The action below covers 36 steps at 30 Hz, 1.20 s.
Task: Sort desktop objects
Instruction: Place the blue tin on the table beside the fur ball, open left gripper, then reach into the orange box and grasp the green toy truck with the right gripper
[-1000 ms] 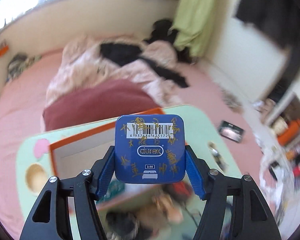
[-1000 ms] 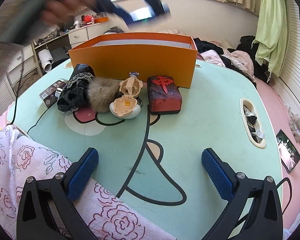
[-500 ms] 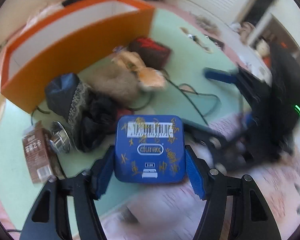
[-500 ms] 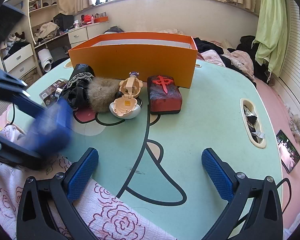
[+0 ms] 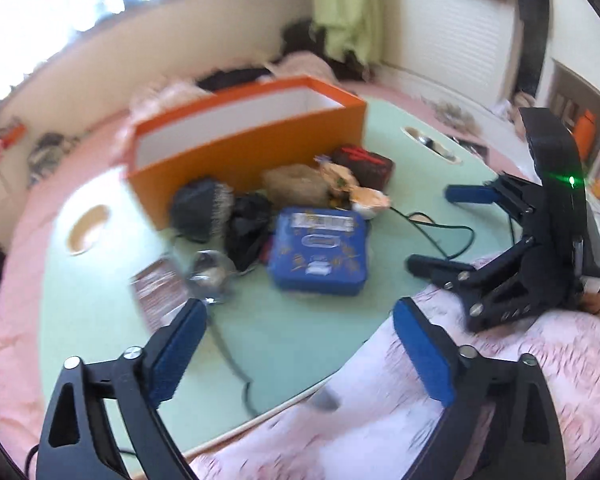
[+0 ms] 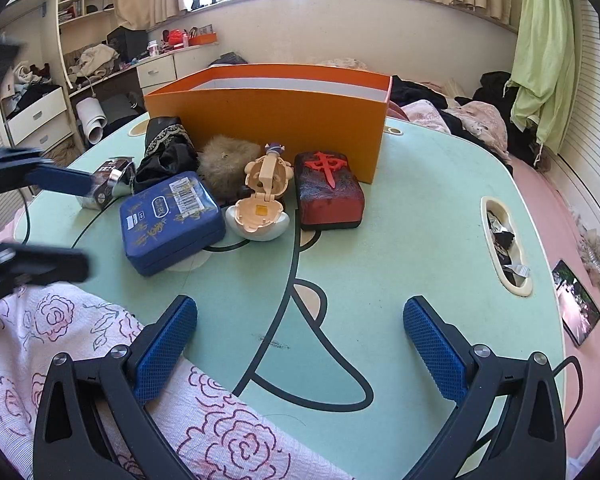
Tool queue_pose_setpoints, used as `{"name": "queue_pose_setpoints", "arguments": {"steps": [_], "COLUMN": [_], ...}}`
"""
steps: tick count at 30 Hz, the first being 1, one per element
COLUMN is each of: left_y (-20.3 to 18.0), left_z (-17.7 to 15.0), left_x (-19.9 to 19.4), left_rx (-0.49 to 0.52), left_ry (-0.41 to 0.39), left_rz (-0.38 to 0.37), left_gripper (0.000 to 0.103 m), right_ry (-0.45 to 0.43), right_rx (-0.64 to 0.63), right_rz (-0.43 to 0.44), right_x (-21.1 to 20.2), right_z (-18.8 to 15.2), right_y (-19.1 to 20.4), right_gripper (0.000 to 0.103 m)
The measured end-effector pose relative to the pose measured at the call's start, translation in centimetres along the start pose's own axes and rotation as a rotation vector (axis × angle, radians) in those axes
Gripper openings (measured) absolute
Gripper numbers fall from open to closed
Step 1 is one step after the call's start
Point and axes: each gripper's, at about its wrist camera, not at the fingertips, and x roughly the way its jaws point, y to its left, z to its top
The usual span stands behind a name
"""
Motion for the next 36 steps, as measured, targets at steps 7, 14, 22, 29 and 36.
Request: {"name": "queue_pose_setpoints", "arguments": {"steps": [7, 14, 22, 29, 36], "left_y": [1.8, 1.7, 2.5, 2.4, 2.5], "left_z": [-1.8, -1.9, -1.9, -2.2, -2.4], "left_x": [3.3, 3.5, 4.4, 4.2, 4.1], "left_rx": [-0.144, -0.149, -0.160, -0.157, -0.150], "left_ry": [0.094, 0.092, 0.083, 0.072, 0.055], "left_rz": [-0.025, -0.002, 0.087, 0.085, 0.077], "left_gripper": [0.103, 0.103, 0.103, 0.103, 0.103], "right_ry": [0.003, 0.005, -0.041, -0.030, 0.208], "right_rx": [0.002, 0.002, 0.006, 0.153, 0.215], "right_rz": [-0.003, -0.008, -0.040, 0.022, -0.050], "right_x": [0.1, 0.0, -1.2, -2.9, 5.7], "right_z": [0.0, -0.1, 0.5, 11.4, 18.8], "right_y": [0.0, 0.0, -0.2, 0.4, 1.4], "right_gripper": [0.103, 0.103, 0.092, 0.092, 0.091]}}
